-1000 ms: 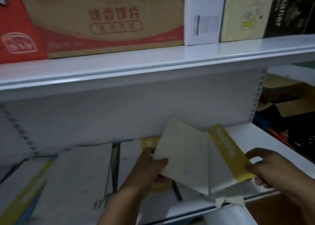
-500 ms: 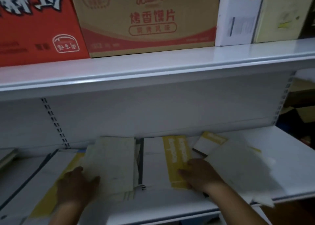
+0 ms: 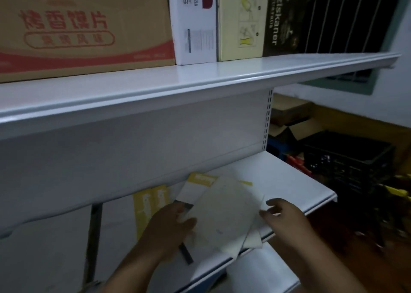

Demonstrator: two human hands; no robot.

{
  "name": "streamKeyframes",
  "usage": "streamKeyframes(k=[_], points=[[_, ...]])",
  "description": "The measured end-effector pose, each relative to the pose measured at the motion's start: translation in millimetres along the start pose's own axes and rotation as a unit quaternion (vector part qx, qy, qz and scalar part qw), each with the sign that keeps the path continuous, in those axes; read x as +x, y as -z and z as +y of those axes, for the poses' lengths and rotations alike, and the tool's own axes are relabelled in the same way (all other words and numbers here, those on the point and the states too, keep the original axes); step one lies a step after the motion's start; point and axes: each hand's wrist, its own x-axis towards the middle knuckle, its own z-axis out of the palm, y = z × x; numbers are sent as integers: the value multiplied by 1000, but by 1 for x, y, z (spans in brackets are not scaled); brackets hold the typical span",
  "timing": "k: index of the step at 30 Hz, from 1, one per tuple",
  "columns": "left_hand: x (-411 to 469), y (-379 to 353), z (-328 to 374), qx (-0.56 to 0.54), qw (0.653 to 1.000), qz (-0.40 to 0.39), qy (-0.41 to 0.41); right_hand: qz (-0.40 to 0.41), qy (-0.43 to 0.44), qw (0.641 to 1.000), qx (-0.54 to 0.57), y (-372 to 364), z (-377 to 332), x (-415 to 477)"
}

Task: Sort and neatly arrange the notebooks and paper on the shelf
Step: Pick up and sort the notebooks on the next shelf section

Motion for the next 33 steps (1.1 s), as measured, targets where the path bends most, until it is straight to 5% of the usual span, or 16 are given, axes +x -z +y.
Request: streamKeyframes(k=[4, 6, 10, 14, 21, 27, 30, 33], points=[[23, -34, 19, 184, 982, -27, -13, -58, -33, 994, 84, -2, 10, -1], [28, -42, 20, 181, 983, -43, 8, -94, -45, 982, 159, -7, 13, -3], [32, -42, 16, 106, 992, -68, 35, -123, -70, 968, 207, -7, 17, -4], [24, -31, 16, -70, 995, -40, 52, -124, -94, 981, 114, -17, 22, -11], [-7, 48, -28, -397, 910, 82, 92, -118, -136, 965, 191, -22, 11, -14], [-37, 92, -73, -454, 874, 158, 74, -163, -97, 981, 42, -11, -6, -14], [-49, 105, -92, -468, 858, 186, 95, -52, -25, 988, -140, -7, -11, 0], [-61, 116, -110, -471, 846, 218, 119, 27, 45, 994, -100, -16, -32, 22]])
